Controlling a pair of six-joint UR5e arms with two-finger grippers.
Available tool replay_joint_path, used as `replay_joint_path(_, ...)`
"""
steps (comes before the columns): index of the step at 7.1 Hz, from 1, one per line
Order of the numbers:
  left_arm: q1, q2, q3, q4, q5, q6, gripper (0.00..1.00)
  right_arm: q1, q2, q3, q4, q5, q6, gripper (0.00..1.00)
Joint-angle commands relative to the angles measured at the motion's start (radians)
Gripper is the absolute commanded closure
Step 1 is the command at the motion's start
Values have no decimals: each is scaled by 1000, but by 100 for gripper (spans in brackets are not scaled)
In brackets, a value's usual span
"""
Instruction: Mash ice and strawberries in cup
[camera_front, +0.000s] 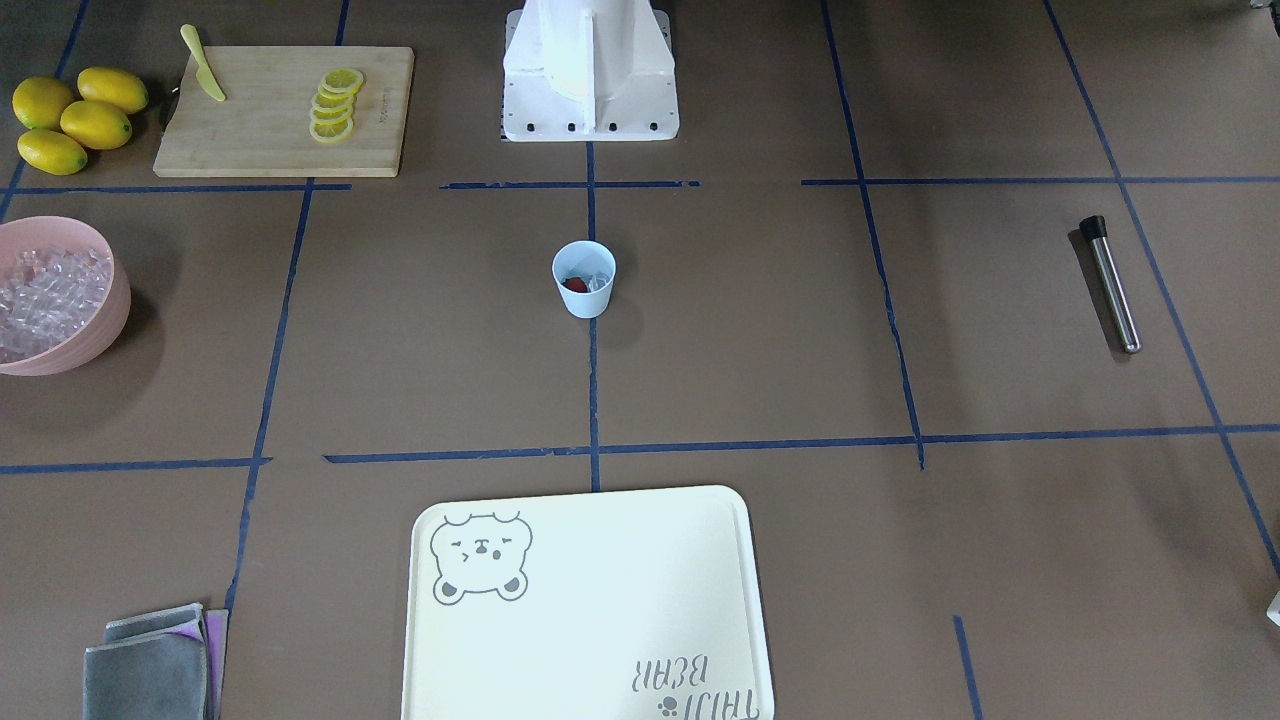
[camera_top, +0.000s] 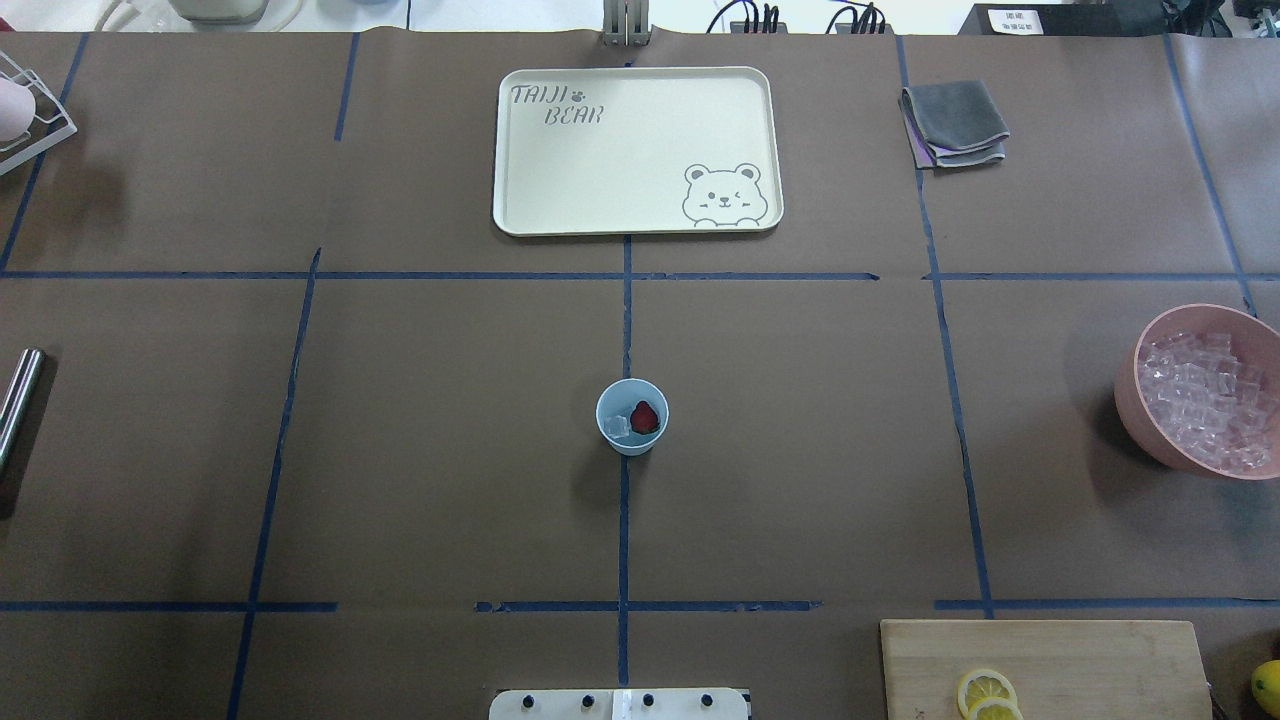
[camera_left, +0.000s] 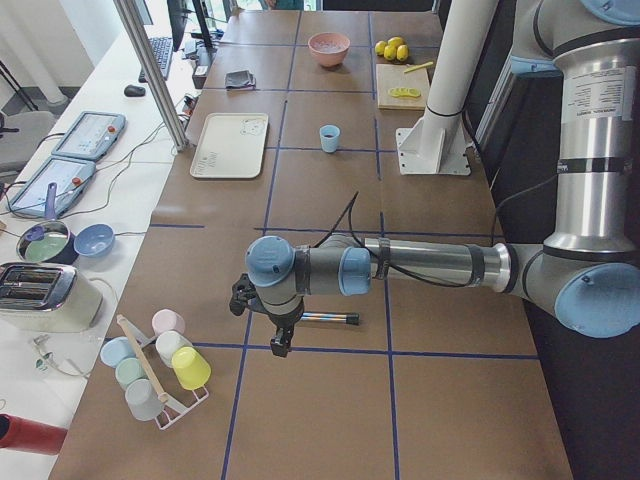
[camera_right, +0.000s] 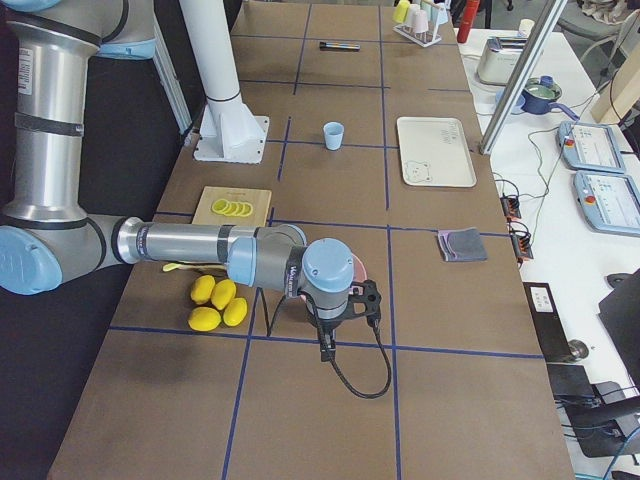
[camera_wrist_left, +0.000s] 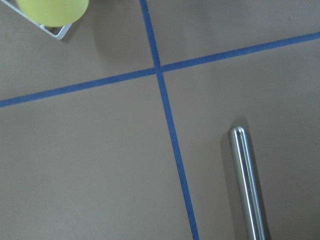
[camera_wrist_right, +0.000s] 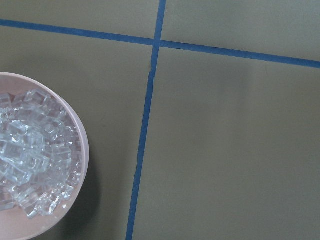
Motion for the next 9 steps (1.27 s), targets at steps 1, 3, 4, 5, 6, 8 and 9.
replay_joint_path(1, -56, 4, -10, 33, -4, 11, 0, 1, -2, 0, -1, 0, 0, 0)
replay_joint_path(3, -57, 7, -11, -33, -18, 11, 0, 1, -7, 0, 0, 0, -2, 0)
replay_joint_path(4, -56, 13, 9, -38, -19, 15, 0, 1, -8, 0, 0, 0, -3, 0)
replay_joint_path(5, -56, 13, 22, -38, -21, 12, 0, 1, -8, 0, 0, 0, -3, 0)
replay_joint_path(6, -56, 16, 4, -36, -12, 14, 0, 1, -8, 0, 0, -2, -2, 0)
replay_joint_path(8, -56, 41, 6, -36, -6, 15, 0, 1, -8, 0, 0, -2, -2, 0)
replay_joint_path(9, -57, 44, 4, -35, -6, 17, 0, 1, -8, 2, 0, -2, -2, 0)
